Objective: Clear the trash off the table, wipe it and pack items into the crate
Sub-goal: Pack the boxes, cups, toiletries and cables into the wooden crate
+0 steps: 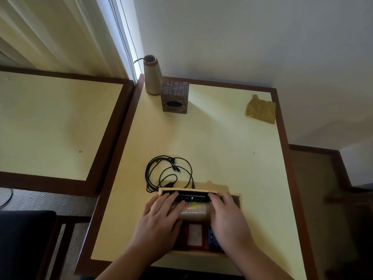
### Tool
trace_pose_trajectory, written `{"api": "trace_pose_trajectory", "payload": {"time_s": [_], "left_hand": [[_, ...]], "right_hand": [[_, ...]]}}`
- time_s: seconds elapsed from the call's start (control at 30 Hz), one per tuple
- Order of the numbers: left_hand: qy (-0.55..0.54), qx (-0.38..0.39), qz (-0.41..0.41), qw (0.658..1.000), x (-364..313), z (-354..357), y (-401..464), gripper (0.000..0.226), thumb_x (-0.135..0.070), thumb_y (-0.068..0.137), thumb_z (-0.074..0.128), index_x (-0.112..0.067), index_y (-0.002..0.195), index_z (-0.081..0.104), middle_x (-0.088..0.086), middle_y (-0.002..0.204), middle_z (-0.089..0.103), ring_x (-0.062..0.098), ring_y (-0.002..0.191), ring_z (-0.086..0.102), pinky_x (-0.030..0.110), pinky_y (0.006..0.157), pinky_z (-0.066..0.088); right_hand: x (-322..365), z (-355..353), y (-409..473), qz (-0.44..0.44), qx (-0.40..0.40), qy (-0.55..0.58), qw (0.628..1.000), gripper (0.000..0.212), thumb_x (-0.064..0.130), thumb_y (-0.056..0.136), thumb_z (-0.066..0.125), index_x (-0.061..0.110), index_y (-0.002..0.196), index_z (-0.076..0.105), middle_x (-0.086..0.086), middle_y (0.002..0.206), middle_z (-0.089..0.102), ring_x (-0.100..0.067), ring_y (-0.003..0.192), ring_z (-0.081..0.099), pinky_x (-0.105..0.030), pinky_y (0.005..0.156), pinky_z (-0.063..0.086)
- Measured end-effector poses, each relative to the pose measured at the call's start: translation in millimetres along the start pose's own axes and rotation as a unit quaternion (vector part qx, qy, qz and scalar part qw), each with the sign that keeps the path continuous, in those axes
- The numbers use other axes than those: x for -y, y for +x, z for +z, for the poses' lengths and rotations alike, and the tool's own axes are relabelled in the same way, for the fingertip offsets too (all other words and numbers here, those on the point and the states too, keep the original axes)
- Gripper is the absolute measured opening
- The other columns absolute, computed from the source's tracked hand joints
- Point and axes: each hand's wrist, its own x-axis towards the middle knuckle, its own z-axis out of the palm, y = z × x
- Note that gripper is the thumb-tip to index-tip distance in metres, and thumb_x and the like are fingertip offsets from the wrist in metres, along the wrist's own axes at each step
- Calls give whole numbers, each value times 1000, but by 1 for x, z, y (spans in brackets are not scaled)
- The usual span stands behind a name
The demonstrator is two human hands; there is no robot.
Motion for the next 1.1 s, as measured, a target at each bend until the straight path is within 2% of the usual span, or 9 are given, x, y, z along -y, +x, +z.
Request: {"api": "trace_pose_trajectory", "payload": {"time_s": [0.1, 0.23, 0.37, 0.5, 0.7, 0.83, 0.9, 0.97, 1.1], "left_hand": [[-8, 3, 4, 1000, 0, -1, 1, 46, -44, 99, 62, -28, 142, 62, 0, 148, 58, 19, 136, 52, 44, 124, 27], [1, -1, 8, 1000, -1, -4, -1, 45, -45, 99, 62, -28, 141, 63, -2, 143, 61, 20, 133, 53, 42, 122, 26], [36, 17, -11, 999, -4, -6, -4, 46, -50, 101, 55, -32, 143, 60, -5, 145, 60, 23, 134, 50, 46, 112, 36], [72, 43, -7, 996, -9, -8, -1, 53, -46, 93, 60, -24, 141, 62, 2, 144, 61, 30, 133, 55, 50, 104, 49], [82, 54, 4, 995, -13, -7, 3, 63, -34, 83, 81, -14, 141, 64, 10, 142, 63, 34, 135, 59, 49, 105, 52], [83, 57, 23, 995, -15, -5, 3, 70, -34, 79, 85, -11, 142, 63, 7, 142, 65, 29, 136, 60, 40, 108, 45], [90, 41, 35, 995, -15, -2, 3, 60, -33, 88, 71, -10, 143, 63, 8, 143, 65, 28, 136, 60, 38, 108, 44], [94, 30, 40, 994, -14, -1, 3, 57, -32, 93, 52, -8, 143, 63, 9, 144, 64, 29, 137, 59, 38, 108, 46], [130, 18, 57, 990, -13, 5, 3, 58, -31, 91, 53, -8, 144, 63, 10, 147, 63, 31, 137, 59, 42, 111, 40]], "right_hand": [[11, -1, 1, 46, 0, 26, 999, 47, 10, 98, 59, 20, 143, 57, -5, 132, 56, -28, 104, 70, -39, 86, 61], [7, 4, -5, 58, -62, 67, 994, 35, 10, 91, 73, 17, 126, 69, -4, 116, 67, -27, 90, 72, -40, 71, 61], [3, 5, -4, 153, -86, 191, 966, 26, 15, 94, 73, 19, 120, 70, 5, 115, 67, -14, 102, 70, -35, 94, 59], [7, 3, 1, 246, -50, 248, 935, 29, 25, 97, 69, 21, 126, 70, 6, 118, 72, -12, 109, 68, -29, 100, 54], [16, 8, 7, 300, -73, 284, 908, 15, 37, 96, 72, 27, 106, 76, 14, 100, 72, -7, 94, 65, -14, 73, 42], [14, 9, 10, 338, -116, 341, 869, 6, 33, 89, 80, 28, 89, 78, 17, 87, 71, -3, 87, 65, -26, 77, 51], [16, 10, 11, 346, -127, 355, 859, 5, 31, 89, 81, 27, 88, 78, 16, 87, 72, -1, 86, 65, -27, 77, 51], [18, 12, 8, 332, -138, 344, 867, 5, 31, 90, 81, 27, 87, 78, 17, 86, 73, 0, 86, 65, -20, 76, 46], [15, 16, 6, 278, -123, 257, 917, 8, 26, 96, 74, 25, 89, 79, 19, 83, 69, 5, 78, 59, -4, 69, 35]]}}
